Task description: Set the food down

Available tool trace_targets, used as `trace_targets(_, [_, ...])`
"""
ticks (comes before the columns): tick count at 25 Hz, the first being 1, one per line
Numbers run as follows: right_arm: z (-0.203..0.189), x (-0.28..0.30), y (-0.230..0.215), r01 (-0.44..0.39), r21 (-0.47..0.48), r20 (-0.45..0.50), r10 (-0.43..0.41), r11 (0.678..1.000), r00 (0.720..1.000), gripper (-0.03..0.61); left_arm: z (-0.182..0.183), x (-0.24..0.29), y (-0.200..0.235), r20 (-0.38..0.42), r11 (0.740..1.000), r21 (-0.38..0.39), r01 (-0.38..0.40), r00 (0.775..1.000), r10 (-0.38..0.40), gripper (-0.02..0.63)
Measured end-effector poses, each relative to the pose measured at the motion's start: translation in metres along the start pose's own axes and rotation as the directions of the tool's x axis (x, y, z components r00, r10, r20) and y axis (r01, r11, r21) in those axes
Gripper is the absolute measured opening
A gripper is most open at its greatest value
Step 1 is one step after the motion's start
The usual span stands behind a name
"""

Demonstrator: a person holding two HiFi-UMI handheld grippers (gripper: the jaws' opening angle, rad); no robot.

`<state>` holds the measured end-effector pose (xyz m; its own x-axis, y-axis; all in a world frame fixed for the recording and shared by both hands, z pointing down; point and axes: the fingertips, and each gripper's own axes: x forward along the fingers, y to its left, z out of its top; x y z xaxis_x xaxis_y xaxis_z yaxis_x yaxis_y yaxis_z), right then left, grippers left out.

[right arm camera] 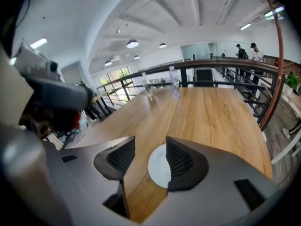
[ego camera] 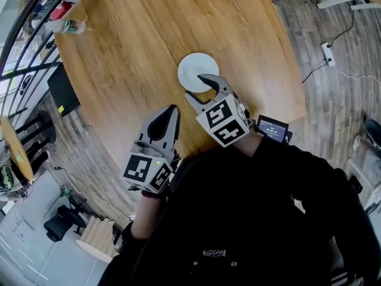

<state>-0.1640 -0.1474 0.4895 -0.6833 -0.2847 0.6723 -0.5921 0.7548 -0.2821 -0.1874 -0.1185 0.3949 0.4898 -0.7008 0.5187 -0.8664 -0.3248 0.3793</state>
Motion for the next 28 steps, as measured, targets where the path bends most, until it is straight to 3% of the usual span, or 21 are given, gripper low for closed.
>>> trace_targets(4, [0.044,-0.064,0.033,-0.096,-0.048,0.129,0.102,0.994,0.986,0.138,0.005,-0.005,-0.011,0.023,1.0,0.022,0.009,1.0,-0.009,0.006])
trace_targets(8, [0.069,-0.113,0.059,-0.172,-0.07,0.258,0.185,0.983,0.948,0.027,0.017,-0.01,-0.037,0.073,0.997,0.055,0.05,0.996,-0.054,0.006])
trace_targets(13, [0.099,-0.148,0.071,-0.2,-0.143,0.414,0.242,0.969,0.877,0.018,0.052,-0.022,-0.054,0.192,0.991,0.104,0.085,0.976,-0.104,0.006])
trace_targets(28, [0.099,-0.158,0.068,-0.18,-0.131,0.411,0.219,0.975,0.885,0.017,0.063,-0.031,-0.061,0.221,0.99,0.13,0.056,0.972,-0.084,0.006])
